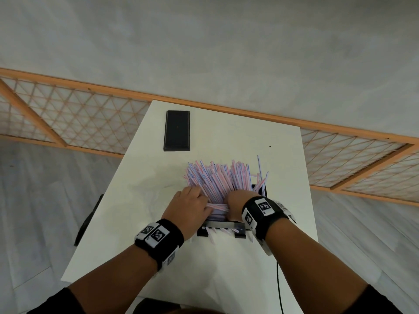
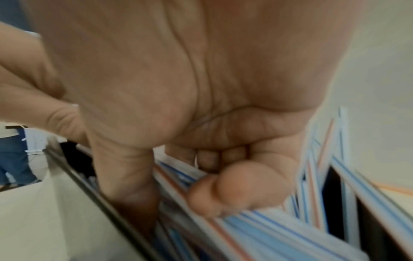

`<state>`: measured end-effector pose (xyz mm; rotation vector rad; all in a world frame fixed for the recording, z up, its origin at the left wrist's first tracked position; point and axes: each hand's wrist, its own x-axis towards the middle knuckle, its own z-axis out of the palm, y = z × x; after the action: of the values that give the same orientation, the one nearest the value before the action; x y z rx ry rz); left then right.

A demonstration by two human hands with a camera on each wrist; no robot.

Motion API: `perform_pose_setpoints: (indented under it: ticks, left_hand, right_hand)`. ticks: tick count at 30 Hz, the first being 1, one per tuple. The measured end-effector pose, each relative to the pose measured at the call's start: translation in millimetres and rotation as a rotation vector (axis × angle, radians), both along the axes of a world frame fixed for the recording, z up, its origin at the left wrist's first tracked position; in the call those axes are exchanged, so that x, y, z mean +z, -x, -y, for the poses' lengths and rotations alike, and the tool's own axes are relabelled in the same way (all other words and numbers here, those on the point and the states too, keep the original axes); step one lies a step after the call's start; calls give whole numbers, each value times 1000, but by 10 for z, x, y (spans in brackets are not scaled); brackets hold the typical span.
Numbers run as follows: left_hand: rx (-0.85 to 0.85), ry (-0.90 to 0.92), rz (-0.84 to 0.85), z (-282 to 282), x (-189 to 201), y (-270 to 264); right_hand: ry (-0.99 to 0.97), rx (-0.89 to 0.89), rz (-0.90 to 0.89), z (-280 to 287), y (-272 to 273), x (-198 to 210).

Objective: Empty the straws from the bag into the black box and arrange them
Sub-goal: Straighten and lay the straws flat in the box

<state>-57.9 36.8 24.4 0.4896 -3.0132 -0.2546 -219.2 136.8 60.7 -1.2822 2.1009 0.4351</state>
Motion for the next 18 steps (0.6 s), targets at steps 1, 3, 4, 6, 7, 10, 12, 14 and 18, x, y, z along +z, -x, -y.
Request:
perform_pose_setpoints:
  ticks: [1, 3, 4, 6, 7, 10, 12, 14, 18]
  left_hand:
    - [-8, -5, -9, 10, 1, -24]
    - [-33, -27, -43, 27, -7, -75]
    - [-41, -38, -57, 39, -7, -90]
    - [-43, -37, -66, 61, 0, -103]
    - [-41, -14, -67, 70, 3, -106]
    - [-57, 70, -71, 74, -49, -126]
    - [-76, 80, -91, 66, -85, -137]
    - [-74, 67, -119, 50, -86, -141]
    - [-81, 29, -141, -9, -36, -145]
  right_hand:
    - [14, 2, -17, -3, -18, 46]
    - [60, 16, -57, -12, -54, 136]
    - [90, 24, -82, -17, -73, 185]
    - [143, 33, -118, -27, -109, 257]
    - [161, 29, -127, -30, -123, 277]
    - [206, -10, -93, -45, -152, 293]
    - [238, -48, -34, -77, -183, 300]
    - [300, -91, 14, -158, -214, 319]
    - [478, -190, 48, -490, -208, 438]
